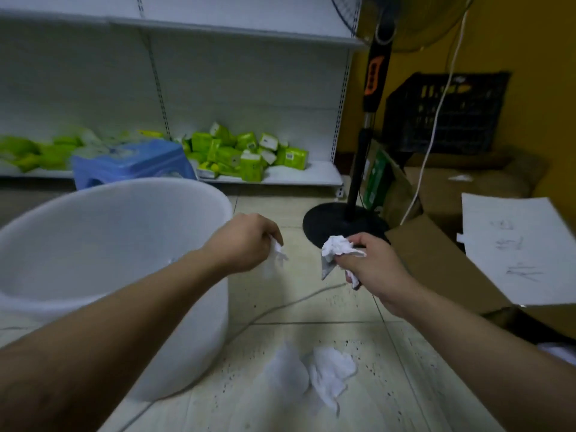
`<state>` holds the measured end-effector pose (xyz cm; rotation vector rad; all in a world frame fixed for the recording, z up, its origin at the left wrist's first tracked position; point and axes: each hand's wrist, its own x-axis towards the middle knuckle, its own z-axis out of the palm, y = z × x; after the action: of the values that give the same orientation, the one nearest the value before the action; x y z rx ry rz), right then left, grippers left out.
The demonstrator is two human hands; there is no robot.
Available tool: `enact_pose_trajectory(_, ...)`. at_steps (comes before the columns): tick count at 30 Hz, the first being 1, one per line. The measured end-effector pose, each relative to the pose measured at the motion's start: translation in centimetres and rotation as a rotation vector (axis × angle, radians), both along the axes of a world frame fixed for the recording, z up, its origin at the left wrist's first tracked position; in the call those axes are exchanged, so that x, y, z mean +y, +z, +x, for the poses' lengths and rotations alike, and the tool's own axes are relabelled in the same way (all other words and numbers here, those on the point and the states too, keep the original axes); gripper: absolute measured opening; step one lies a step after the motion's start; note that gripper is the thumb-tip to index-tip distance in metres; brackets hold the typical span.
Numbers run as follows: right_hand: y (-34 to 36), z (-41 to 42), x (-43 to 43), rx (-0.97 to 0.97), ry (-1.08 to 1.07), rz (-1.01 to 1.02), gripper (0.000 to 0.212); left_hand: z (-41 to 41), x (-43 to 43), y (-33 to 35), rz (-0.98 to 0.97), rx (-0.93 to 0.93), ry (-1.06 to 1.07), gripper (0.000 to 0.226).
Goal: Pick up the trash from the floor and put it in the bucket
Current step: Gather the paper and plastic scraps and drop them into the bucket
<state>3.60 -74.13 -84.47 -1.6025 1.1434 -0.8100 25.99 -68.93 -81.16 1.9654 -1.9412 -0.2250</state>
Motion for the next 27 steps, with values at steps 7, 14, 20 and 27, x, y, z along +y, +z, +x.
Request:
enact_pose_trajectory(7, 5.7, 8.1, -0.2, 0.091, 0.066, -0.236, 0.014, 7.2, 1.3, 3.8, -0.086, 0.023, 0.154, 0.032)
enact_pose_trajectory(14, 5.0, 19.6, 3.3, 0.031, 0.077, -0.321, 0.018, 16.1, 6.0, 1.1, -0.024, 0.091, 0.297, 0.026)
enact_pose_trajectory(20, 4.5, 25.3, 3.2, 0.302, 0.272, -0.385, 0.066, 20.9, 8.8, -0.6, 0.035, 0.073, 0.305, 0.043)
enact_pose_trajectory(27, 4.5, 23.0, 2.7, 0.765, 0.371, -0.618, 0.101, 20.3, 8.2, 0.3, -0.016, 0.061, 0.222, 0.070)
